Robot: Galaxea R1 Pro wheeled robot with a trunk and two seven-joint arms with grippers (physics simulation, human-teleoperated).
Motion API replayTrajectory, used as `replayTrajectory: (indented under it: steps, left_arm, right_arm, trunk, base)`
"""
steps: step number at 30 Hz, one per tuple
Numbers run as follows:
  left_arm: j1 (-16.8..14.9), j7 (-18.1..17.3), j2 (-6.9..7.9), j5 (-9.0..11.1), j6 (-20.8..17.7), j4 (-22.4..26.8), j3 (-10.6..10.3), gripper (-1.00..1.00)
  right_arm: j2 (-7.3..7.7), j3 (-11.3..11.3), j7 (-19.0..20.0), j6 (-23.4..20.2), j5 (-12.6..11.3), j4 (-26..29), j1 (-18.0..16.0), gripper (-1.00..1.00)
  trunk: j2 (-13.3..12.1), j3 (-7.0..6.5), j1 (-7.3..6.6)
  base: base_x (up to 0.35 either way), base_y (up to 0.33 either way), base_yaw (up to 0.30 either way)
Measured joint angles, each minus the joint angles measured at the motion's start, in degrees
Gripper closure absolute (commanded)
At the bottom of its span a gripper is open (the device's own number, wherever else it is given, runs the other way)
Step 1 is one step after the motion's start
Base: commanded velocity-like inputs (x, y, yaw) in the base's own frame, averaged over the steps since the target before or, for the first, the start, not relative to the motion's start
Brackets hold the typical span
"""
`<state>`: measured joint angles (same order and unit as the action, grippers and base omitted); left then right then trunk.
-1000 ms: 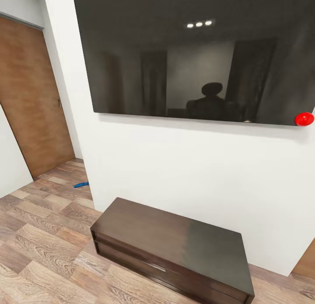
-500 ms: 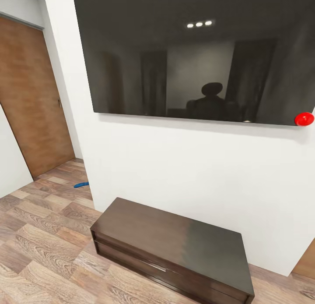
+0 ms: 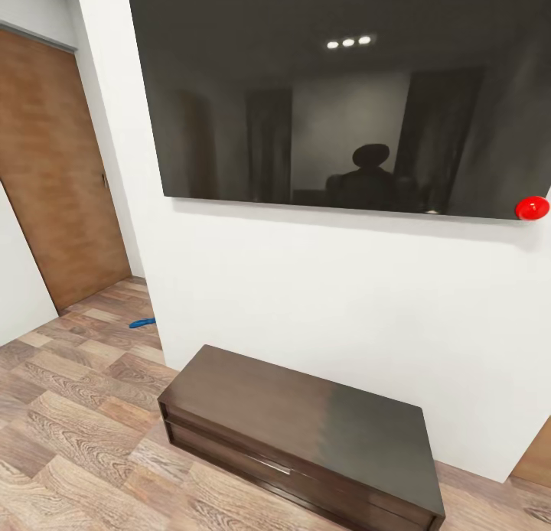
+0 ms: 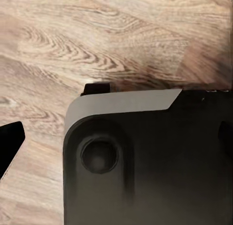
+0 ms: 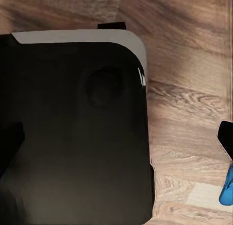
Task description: In the bedroom, move the book from the bed onto either nightstand, and place the two sandals side by side next to the bed.
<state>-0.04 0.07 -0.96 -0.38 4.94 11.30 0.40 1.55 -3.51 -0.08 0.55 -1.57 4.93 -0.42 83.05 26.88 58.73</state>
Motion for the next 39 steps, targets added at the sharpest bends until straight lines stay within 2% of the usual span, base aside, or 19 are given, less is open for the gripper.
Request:
replayTrajectory:
  steps: [1, 2, 3, 8, 12, 21, 24, 26, 27, 28, 29, 30, 33, 36, 39]
  left_arm:
    - [0.02, 0.0, 0.0, 0.0, 3.81, 3.71, 0.0, -1.0]
    - [-0.1, 0.01, 0.0, -0.01, 3.93, 11.69, 0.0, -1.0]
    - [-0.04, 0.01, -0.02, -0.01, 3.99, 13.08, -0.01, -1.0]
    - [-0.05, 0.06, -0.06, 0.12, 4.4, 20.24, 0.0, -1.0]
    - [-0.04, 0.09, -0.11, 0.17, 5.25, 24.28, 0.0, -1.0]
    - [-0.04, 0.08, -0.02, 0.36, 5.48, 25.2, 0.07, -1.0]
    - [-0.04, 0.09, -0.05, 0.37, 5.48, 25.14, 0.08, -1.0]
    - [-0.04, 0.09, -0.06, 0.38, 5.43, 25.15, 0.08, -1.0]
    - [-0.04, 0.09, -0.02, 0.38, 5.41, 25.06, 0.08, -1.0]
    - [-0.04, 0.09, -0.01, 0.38, 5.4, 25.0, 0.08, -1.0]
    - [-0.04, 0.06, 0.0, 0.38, 5.4, 24.93, 0.08, -1.0]
    - [-0.04, 0.05, 0.0, 0.38, 5.39, 24.89, 0.08, -1.0]
    - [-0.04, -0.01, 0.01, 0.38, 5.39, 24.83, 0.08, -1.0]
    - [-0.04, -0.05, 0.03, 0.38, 5.39, 24.81, 0.08, -1.0]
    - [-0.04, -0.13, 0.09, 0.38, 5.39, 24.8, 0.09, -1.0]
  right_arm:
    - [0.22, -1.82, 0.0, 0.0, -1.56, 3.81, 0.02, -1.0]
    - [0.59, -2.23, 0.0, 0.0, -2.12, 12.87, -0.01, -1.0]
    - [0.87, -2.36, 0.0, 0.0, -2.46, 17.36, -0.07, -1.0]
    - [1.16, -2.64, -0.47, 0.15, -2.77, 23.94, 0.0, -1.0]
    - [1.24, -2.69, -0.66, 0.55, -2.75, 25.75, 0.0, -1.0]
    - [1.4, -2.92, -0.22, 0.77, -3.71, 25.04, 0.01, -1.0]
    - [1.63, -3.15, 0.03, 0.82, -5.8, 24.74, 0.01, -1.0]
    - [2.78, -3.12, 1.41, 0.85, -8.4, 24.64, 0.01, -1.0]
    - [5.03, -3.03, 5.9, 0.83, -11.64, 24.57, 0.01, -1.0]
    - [5.8, -3.0, 7.83, 0.82, -12.56, 24.54, 0.01, -1.0]
    - [6.88, -3.02, 11.89, 0.86, -14.11, 24.5, 0.01, -1.0]
    - [7.65, -3.02, 16.29, 0.88, -15.42, 24.47, 0.02, -1.0]
    - [8.56, -3.04, 24.73, 0.97, -17.18, 24.43, 0.02, -1.0]
    - [8.86, -3.05, 27.79, 1.0, -17.74, 24.36, 0.02, -1.0]
    - [8.97, -3.05, 28.95, 1.07, -17.9, 24.33, 0.02, -1.0]
  trunk:
    - [0.0, 0.01, 0.0]
    - [0.0, -0.01, 0.0]
    - [0.0, -0.02, 0.0]
    - [0.0, -0.01, 0.0]
    - [0.0, 0.0, 0.0]
    - [0.0, 0.0, 0.0]
    - [0.0, 0.0, 0.0]
    - [0.0, 0.0, 0.0]
    - [0.0, 0.0, 0.0]
    - [0.0, 0.0, 0.0]
    - [0.0, 0.0, 0.0]
    - [0.0, 0.0, 0.0]
    - [0.0, 0.0, 0.0]
    - [0.0, 0.0, 0.0]
    - [0.0, 0.0, 0.0]
  base:
    - [0.0, 0.0, 0.0]
    - [0.0, 0.0, 0.0]
    - [0.0, 0.0, 0.0]
    - [0.0, 0.0, 0.0]
    - [0.0, 0.0, 0.0]
    - [0.0, 0.0, 0.0]
    - [0.0, 0.0, 0.0]
    - [0.0, 0.0, 0.0]
    - [0.0, 0.0, 0.0]
    - [0.0, 0.0, 0.0]
    - [0.0, 0.0, 0.0]
    - [0.0, 0.0, 0.0]
    - [0.0, 0.0, 0.0]
    - [0.0, 0.0, 0.0]
    - [0.0, 0.0, 0.0]
